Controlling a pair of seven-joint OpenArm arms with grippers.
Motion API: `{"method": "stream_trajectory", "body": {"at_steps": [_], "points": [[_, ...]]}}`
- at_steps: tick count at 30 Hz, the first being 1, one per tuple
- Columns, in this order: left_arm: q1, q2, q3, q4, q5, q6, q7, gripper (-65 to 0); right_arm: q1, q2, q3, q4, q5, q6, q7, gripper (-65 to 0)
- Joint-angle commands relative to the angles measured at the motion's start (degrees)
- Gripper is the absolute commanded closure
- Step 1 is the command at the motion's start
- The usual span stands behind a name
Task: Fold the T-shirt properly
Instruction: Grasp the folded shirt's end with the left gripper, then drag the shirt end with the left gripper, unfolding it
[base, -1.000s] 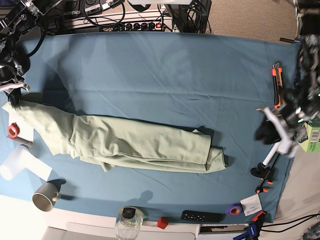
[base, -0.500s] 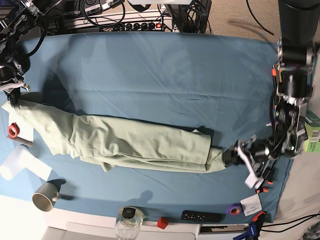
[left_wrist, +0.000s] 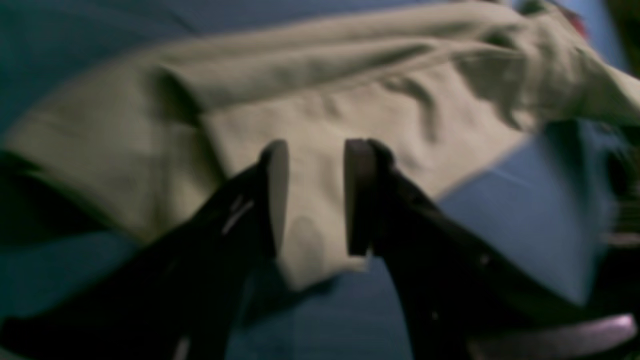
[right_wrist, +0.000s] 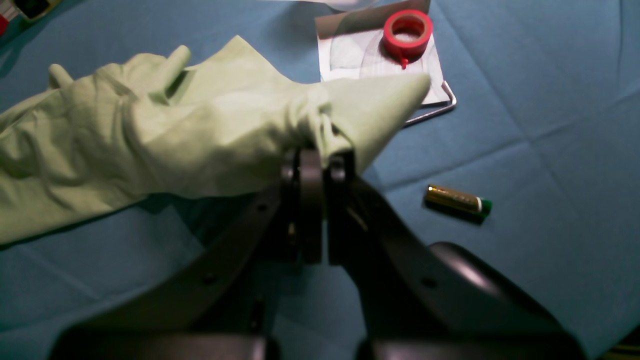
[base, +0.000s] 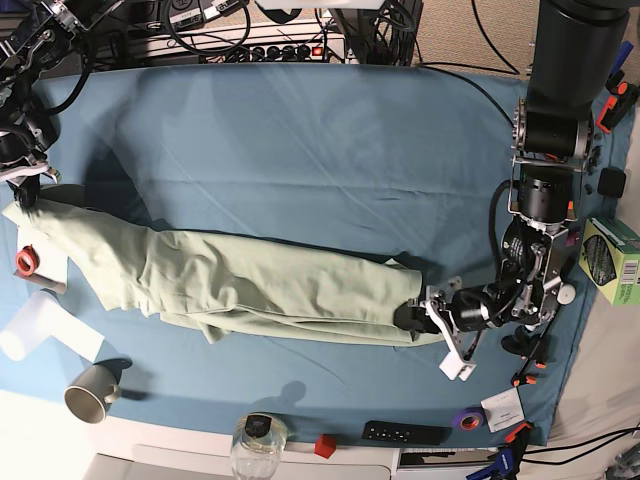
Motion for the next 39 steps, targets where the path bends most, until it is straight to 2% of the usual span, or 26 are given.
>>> {"method": "stream_trajectory", "body": {"at_steps": [1,6,14,18,20,23,29,31,33,39], "points": [[-2.1,-0.4,-0.4,0.8,0.2,-0.1,-2.0,-17.6,0.4,1.3,0.4,1.0,0.2,0.2,2.1,0.0],[-2.1,0.1,-0.4,0.3,4.8,2.1,-5.0,-17.4,0.4,1.3,0.4,1.0,0.2,0.2,2.2,0.0],[-2.1,4.5,-0.4,-6.9,10.2,2.1,-10.7,-17.4,0.4,1.3,0.4,1.0,0.2,0.2,2.2,0.0],[-2.1,5.7,-0.4,-7.7,10.9,1.9,-11.4,-17.4,0.4,1.3,0.4,1.0,0.2,0.2,2.2,0.0],[-2.3,5.8,-0.4,-7.7,10.3,1.5,-11.4,-13.0,0.4,1.3,0.4,1.0,0.2,0.2,2.1,0.0],[-2.5,5.7,-0.4,-7.7,9.8,1.5,-11.6,-1.4,0.4,1.3,0.4,1.0,0.2,0.2,2.2,0.0],[-2.6,5.6,-0.4,-7.7,9.2,1.5,-11.7,0.0,0.4,1.3,0.4,1.0,0.1,0.2,2.2,0.0],[-2.6,4.8,-0.4,-7.4,6.2,0.8,-10.6,0.0,0.4,1.3,0.4,1.0,0.2,0.2,2.1,0.0],[-2.6,3.4,-0.4,-6.3,1.2,-2.4,-7.0,0.0,0.4,1.3,0.4,1.0,0.2,0.2,2.1,0.0],[-2.5,-3.7,-0.4,-1.4,-19.9,-8.4,11.2,0.0,0.3,1.3,0.4,1.0,0.2,0.2,2.0,0.0]]}}
